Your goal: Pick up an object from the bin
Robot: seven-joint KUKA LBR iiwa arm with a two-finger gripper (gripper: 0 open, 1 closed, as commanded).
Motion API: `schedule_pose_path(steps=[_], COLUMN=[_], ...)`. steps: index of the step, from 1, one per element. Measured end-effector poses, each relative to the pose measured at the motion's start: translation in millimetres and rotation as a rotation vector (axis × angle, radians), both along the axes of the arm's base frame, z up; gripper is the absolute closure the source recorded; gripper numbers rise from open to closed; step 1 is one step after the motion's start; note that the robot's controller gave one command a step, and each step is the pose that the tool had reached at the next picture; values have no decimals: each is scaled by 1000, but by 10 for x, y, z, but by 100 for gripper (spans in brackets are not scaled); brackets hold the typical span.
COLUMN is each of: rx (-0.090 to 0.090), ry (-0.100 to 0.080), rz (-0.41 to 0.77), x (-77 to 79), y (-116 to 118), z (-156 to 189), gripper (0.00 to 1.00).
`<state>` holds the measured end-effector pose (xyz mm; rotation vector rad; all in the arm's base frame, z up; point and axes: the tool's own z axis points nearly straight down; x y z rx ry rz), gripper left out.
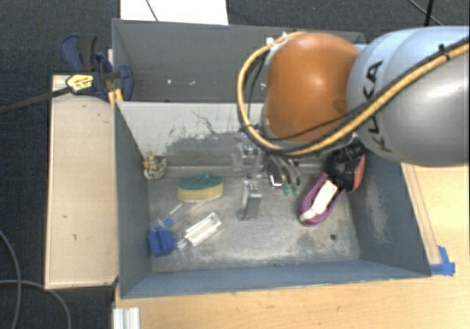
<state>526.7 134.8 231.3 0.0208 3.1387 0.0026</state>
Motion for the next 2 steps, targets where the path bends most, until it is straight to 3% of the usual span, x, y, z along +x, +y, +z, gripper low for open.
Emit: schedule_pose_path(steps=[1, 2], rx=[0, 1], ry=[3, -1], rz=[-44, -48], x=[507, 513], y=[541, 529], z=[-1298, -1246], gripper=[0, 100])
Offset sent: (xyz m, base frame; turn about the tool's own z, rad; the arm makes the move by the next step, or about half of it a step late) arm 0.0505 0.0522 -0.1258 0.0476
